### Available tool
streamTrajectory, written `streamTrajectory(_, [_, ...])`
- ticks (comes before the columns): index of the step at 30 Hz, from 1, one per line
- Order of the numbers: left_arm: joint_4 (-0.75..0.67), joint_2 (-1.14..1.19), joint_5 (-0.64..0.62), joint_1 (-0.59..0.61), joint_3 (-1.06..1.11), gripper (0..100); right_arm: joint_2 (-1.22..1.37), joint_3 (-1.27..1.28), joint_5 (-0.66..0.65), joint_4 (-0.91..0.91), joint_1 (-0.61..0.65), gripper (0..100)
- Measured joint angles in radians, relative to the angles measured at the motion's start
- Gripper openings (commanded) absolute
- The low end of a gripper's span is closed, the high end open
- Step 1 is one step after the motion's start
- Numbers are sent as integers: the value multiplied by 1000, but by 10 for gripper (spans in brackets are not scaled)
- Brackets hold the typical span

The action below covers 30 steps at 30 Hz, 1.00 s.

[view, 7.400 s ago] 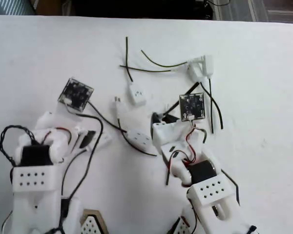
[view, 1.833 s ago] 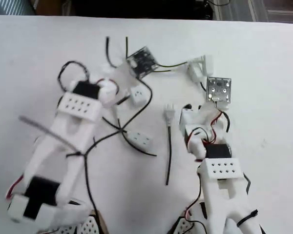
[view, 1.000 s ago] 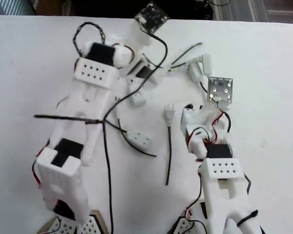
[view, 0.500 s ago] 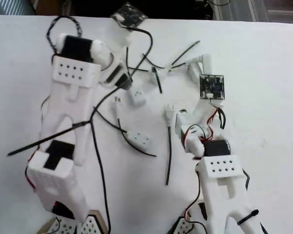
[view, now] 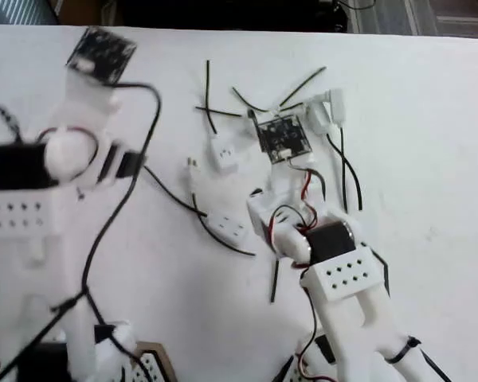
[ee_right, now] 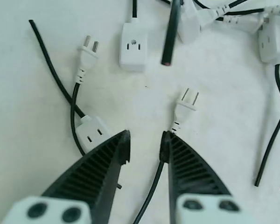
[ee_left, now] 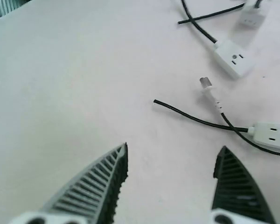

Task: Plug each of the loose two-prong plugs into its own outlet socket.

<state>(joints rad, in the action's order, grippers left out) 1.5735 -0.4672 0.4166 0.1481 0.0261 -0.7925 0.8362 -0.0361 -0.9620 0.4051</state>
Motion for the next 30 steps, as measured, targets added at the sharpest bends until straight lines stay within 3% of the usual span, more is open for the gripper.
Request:
streamTrajectory(7, [-239,-307,0,118,531,290,206,-130,0,-37,-6,105])
streamTrajectory(14, [-377,-508,0,138,898,290,545,-328,0,-37,-84,105])
streamTrajectory(23, [-473,-643,-72,138,1152,290,905,-559,0,-37,-118,185])
streamTrajectory(30, [-511,-666,-81,138,1250,290,962,-595,-207,-35,-84,72])
